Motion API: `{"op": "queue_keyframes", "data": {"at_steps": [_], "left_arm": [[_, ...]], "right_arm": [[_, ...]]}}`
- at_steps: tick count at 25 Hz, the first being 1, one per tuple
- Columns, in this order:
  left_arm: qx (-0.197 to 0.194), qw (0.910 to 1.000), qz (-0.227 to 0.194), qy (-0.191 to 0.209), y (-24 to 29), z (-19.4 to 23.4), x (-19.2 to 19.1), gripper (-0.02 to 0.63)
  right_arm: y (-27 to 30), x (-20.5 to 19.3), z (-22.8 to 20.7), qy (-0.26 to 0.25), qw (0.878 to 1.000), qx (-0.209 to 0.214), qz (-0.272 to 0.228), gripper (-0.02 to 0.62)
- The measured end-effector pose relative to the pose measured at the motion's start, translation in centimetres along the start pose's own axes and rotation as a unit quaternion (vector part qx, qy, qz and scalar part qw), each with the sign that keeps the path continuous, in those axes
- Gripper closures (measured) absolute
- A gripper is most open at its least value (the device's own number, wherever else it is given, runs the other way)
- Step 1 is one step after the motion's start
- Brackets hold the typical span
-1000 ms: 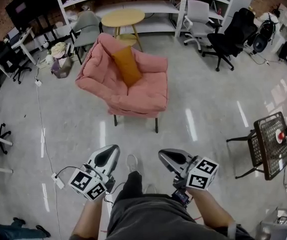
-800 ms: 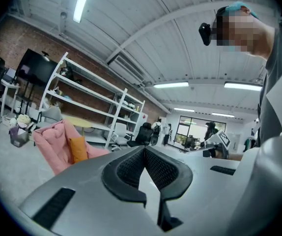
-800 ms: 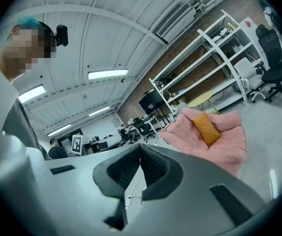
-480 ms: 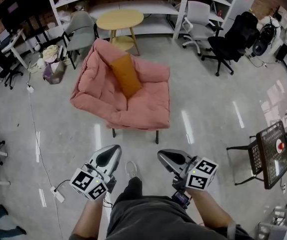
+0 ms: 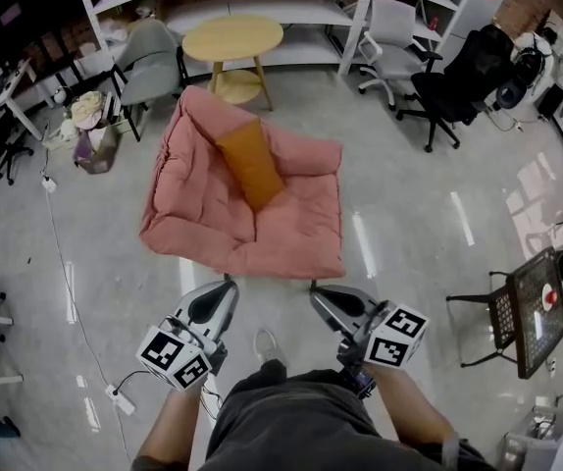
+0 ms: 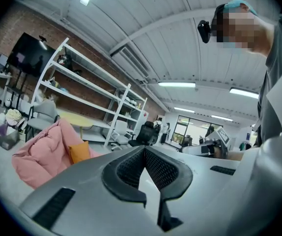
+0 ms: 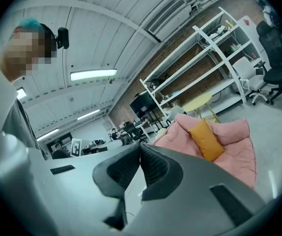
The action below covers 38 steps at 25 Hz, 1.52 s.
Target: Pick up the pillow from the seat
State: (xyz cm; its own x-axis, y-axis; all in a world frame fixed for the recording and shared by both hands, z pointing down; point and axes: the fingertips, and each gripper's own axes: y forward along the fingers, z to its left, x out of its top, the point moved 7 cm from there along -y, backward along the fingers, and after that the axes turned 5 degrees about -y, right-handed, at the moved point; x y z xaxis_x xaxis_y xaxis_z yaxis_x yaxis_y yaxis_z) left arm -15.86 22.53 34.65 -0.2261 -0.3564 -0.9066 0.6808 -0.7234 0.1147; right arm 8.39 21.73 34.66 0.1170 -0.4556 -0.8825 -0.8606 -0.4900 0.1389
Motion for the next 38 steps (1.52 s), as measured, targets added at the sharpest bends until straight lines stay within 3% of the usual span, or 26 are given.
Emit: {"op": "queue_keyframes", "data": {"at_steps": [9, 20, 33, 38], "left_arm": [[-0.003, 1.0000, 0.000, -0.007, 3.7, 6.4, 2.4, 0.597], [0.006, 0.9998, 0.020, -0.006, 10.6, 13.7, 4.3, 0.597], [0.051, 0.9958, 0.074, 0.016, 26.6, 27.1, 6.9, 0.593], [0.072, 0.9897, 0.118, 0.037, 32.6, 33.1, 6.9, 0.475]], "right_arm": [[5.9, 2.3, -4.2, -0.004, 1.000, -0.011, 0.003, 0.583], [13.0, 5.5, -11.1, 0.005, 1.000, 0.010, 0.011, 0.583], [21.3, 8.9, -26.6, 0.053, 0.995, 0.056, 0.065, 0.583], [23.9, 9.1, -32.2, 0.084, 0.991, 0.067, 0.079, 0.583]]}}
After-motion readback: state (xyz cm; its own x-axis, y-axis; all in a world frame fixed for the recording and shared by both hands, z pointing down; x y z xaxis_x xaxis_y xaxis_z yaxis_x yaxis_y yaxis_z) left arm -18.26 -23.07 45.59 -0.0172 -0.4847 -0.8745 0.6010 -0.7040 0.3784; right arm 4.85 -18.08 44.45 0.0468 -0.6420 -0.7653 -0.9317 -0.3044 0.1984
